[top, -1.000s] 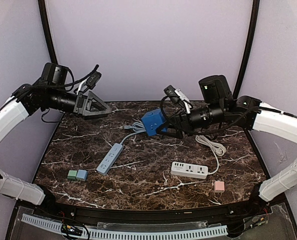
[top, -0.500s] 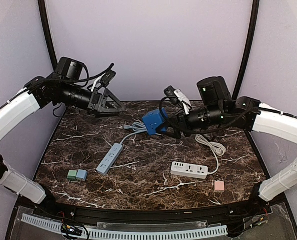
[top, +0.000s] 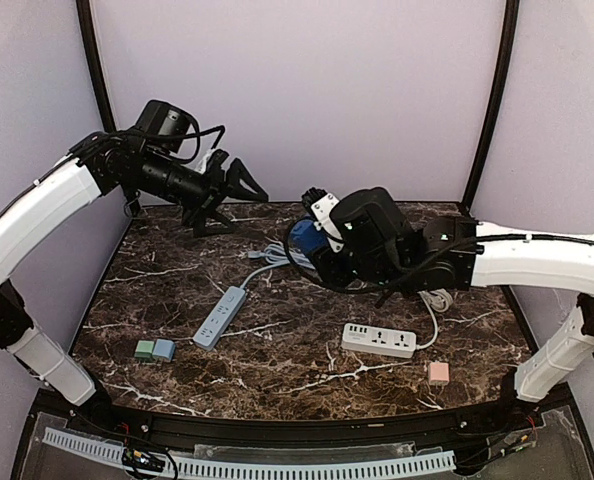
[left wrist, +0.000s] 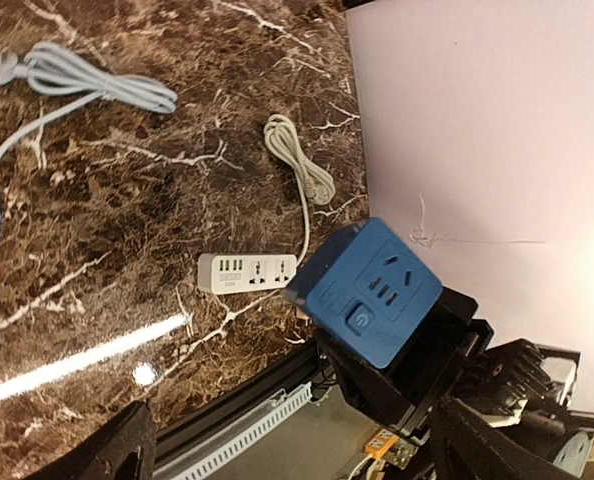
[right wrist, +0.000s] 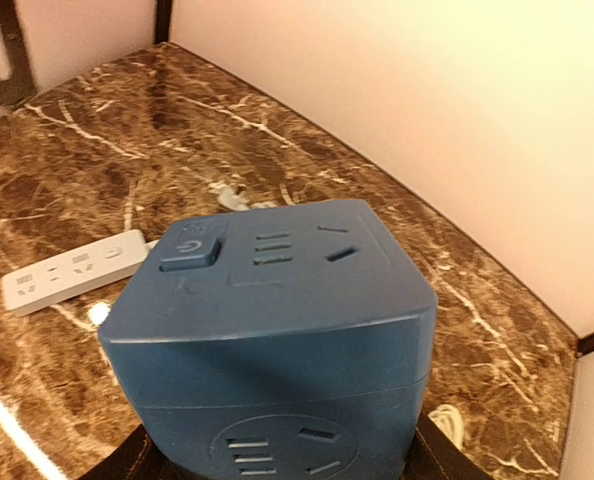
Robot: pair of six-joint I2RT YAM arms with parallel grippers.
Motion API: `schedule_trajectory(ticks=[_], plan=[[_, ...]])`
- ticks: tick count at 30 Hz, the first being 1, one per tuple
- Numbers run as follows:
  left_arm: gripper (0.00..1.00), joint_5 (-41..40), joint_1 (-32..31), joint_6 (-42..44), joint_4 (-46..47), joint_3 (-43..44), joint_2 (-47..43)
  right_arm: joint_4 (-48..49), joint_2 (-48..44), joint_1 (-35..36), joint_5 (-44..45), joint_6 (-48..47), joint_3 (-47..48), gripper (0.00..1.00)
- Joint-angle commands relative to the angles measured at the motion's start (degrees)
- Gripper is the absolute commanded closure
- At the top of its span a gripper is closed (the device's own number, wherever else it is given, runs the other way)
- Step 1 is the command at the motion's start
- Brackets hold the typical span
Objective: Insert the plug
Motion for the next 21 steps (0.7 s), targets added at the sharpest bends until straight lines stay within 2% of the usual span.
schedule_trajectory(ticks=[1, 6, 12, 16, 21], plan=[[0.05, -1.6, 0.0, -13.3, -4.7, 1.2, -0.3, 8.0, 2.1, 1.7, 20.7, -7.0, 1.3, 0.68], [0.05, 0.5, -0.1, -21.4, 0.3, -0.3, -0.9, 23.3, 1.6, 3.6, 25.1, -20.6, -3.2, 0.68], [0.05, 3.5, 0.0, -29.4, 4.3, 0.1, -0.8, 43.1, -1.1, 5.2, 21.3, -40.0, -9.8, 0.67], [0.06, 4.3, 0.0, -33.3, 7.1, -0.2, -1.1, 46.5, -1.5, 5.2, 18.5, -45.4, -11.0, 0.67], [0.06, 3.6, -0.1, -34.3, 7.1, 0.4, -1.7, 46.7, -0.3, 5.2, 19.0, -47.1, -10.1, 0.67]])
